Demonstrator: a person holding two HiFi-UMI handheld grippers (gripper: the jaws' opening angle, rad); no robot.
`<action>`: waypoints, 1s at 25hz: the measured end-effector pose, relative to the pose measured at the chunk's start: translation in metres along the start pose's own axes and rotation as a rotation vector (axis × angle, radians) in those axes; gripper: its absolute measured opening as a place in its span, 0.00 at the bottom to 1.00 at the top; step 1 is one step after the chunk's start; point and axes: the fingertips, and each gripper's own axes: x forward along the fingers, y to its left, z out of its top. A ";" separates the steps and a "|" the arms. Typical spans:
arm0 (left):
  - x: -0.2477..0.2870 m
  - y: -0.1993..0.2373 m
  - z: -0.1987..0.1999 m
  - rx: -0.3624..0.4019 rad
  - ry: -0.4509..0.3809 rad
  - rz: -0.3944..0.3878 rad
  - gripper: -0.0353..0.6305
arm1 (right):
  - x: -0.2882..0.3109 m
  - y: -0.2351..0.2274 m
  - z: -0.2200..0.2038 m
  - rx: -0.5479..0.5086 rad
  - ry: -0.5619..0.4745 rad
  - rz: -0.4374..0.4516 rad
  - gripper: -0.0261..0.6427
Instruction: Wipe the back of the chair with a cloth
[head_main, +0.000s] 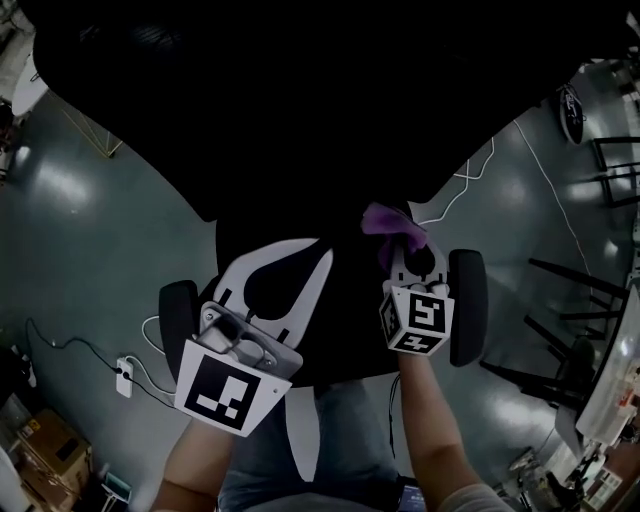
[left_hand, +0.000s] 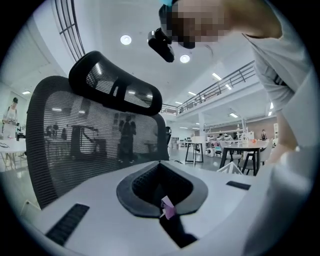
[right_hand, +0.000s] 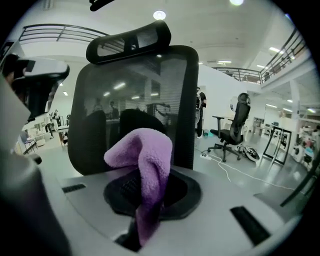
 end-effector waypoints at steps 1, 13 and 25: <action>-0.001 0.001 0.004 -0.003 -0.001 0.006 0.07 | -0.005 0.004 0.008 -0.002 -0.007 0.012 0.11; -0.018 0.002 0.068 -0.023 -0.041 0.045 0.07 | -0.075 0.045 0.125 0.008 -0.143 0.150 0.11; -0.038 0.016 0.130 -0.046 -0.098 0.047 0.07 | -0.133 0.094 0.229 0.026 -0.271 0.289 0.11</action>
